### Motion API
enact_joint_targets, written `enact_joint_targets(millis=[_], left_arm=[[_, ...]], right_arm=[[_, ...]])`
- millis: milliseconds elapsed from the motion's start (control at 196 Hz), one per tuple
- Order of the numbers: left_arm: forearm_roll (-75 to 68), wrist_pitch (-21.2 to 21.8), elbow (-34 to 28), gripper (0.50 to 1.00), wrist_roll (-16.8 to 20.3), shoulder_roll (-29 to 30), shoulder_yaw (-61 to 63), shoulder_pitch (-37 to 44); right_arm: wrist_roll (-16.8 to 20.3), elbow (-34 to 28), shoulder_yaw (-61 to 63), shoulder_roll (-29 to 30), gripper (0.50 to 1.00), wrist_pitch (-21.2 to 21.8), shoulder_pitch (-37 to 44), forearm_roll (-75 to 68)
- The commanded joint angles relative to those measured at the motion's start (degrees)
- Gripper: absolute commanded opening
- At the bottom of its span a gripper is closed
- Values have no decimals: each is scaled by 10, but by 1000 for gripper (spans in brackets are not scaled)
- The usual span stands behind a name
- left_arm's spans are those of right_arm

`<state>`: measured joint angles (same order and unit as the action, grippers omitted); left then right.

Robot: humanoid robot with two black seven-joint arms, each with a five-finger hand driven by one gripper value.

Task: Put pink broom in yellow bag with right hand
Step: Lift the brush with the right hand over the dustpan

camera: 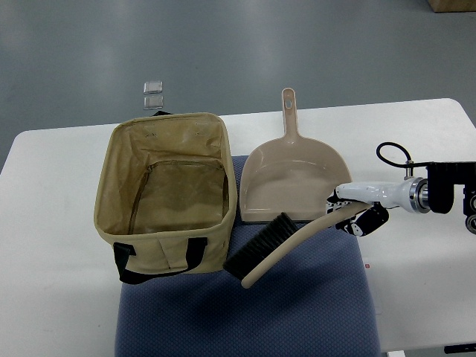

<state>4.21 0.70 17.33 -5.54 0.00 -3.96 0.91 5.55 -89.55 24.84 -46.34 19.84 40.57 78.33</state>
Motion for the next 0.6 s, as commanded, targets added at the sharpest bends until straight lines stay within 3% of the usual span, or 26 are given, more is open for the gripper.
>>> enact_joint_targets(millis=[0,296,593], left_arm=[[-1,0,1,1000,0,0,0,0],[-1,-1,2,1000,0,0,0,0],[-2,-1,2,1000,0,0,0,0]], right_arm=[[-5,-1,6,-14,500,1,15,-10],[-15,-21,34,-87,500,22,52,-71],[-19,-20,103,-127,500,92,115,-139]])
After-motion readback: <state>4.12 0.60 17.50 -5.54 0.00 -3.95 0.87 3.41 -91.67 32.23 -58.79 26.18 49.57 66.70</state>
